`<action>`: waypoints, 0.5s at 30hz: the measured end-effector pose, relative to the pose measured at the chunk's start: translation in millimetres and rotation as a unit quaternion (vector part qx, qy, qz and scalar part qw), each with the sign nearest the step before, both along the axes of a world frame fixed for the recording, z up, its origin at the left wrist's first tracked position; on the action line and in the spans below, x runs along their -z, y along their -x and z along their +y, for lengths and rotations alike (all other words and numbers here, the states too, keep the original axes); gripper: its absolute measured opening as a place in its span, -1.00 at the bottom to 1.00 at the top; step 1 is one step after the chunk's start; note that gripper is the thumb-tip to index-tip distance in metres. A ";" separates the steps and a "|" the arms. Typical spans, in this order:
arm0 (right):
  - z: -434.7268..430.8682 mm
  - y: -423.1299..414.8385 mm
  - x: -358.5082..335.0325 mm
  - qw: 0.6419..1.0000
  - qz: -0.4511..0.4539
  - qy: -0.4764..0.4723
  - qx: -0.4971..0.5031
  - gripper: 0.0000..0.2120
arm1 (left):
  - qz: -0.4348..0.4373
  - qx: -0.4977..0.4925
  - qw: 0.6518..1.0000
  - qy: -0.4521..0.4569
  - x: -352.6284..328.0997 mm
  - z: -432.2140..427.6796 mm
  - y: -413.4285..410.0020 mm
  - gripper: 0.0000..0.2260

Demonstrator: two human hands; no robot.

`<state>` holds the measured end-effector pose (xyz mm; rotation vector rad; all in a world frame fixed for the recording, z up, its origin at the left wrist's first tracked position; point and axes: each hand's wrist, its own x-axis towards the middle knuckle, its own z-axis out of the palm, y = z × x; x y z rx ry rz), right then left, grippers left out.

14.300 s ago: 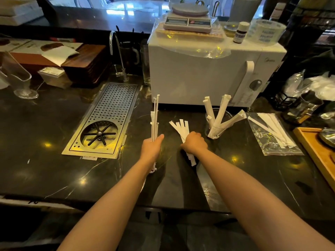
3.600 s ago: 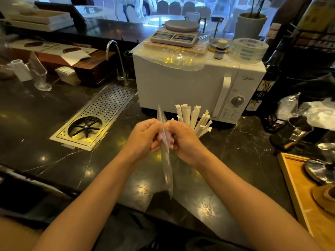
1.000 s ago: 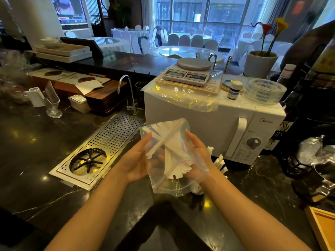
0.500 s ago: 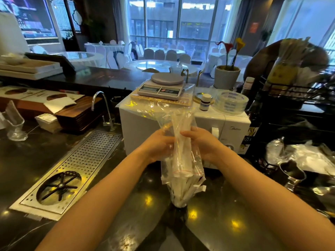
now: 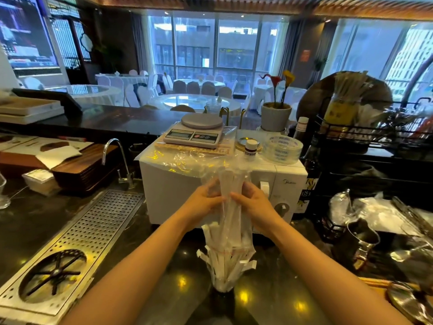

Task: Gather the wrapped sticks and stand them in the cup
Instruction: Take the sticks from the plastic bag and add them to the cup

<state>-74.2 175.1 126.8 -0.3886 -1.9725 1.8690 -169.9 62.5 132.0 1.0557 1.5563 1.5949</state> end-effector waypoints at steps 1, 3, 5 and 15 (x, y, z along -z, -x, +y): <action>0.2 -1.2 1.9 1.000 0.002 -0.001 -0.004 -0.73 | -0.005 0.006 1.000 0.000 1.2 -0.3 -0.3 -0.64; 1.3 -3.6 5.0 1.000 0.007 0.003 -0.008 -0.69 | -0.017 0.010 1.000 0.004 3.7 0.0 0.5 -0.65; 3.3 -6.1 7.7 1.000 0.009 0.007 -0.009 -0.66 | -0.038 0.012 0.999 0.009 6.5 0.7 3.1 -0.62; 15.8 -12.7 8.9 0.999 0.006 0.042 0.026 -0.57 | -0.049 -0.029 0.998 0.031 6.3 3.6 10.9 -0.72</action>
